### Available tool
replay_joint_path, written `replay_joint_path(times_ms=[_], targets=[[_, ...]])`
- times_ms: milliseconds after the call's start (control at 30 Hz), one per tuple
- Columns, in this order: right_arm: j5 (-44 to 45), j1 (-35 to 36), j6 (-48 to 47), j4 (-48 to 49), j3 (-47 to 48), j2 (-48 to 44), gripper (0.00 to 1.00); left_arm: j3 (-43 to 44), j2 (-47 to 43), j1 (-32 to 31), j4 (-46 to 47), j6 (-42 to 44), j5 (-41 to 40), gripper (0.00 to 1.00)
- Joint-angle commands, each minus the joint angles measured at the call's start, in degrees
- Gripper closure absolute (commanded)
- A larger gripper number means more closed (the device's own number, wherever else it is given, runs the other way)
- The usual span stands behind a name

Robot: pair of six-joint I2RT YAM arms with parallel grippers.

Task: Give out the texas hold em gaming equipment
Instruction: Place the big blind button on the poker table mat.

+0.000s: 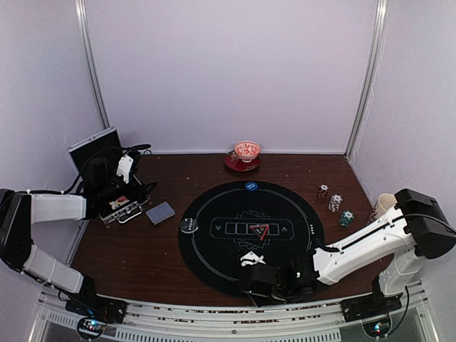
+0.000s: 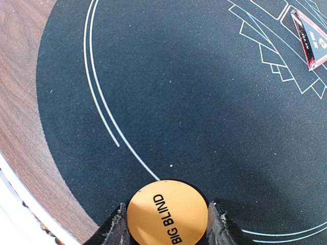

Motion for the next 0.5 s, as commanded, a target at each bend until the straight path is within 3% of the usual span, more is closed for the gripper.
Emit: replay_joint_path(times_ms=[0,267,467], targets=[[-0.35,1.5,1.2,-1.99,-0.16,0.44,0.5,1.18,0.03,-0.07,1.73,0.6,-0.36,0.02],[0.81,2.14,1.97,-2.8,0.18,0.58,0.48,1.1,-0.13,-0.09,1.78,0.54,-0.36,0.02],[1.27,2.23,1.35,-3.62,1.22,0.94,0.28,1.1,-0.15,-0.03,1.78,0.53,-0.44,0.02]])
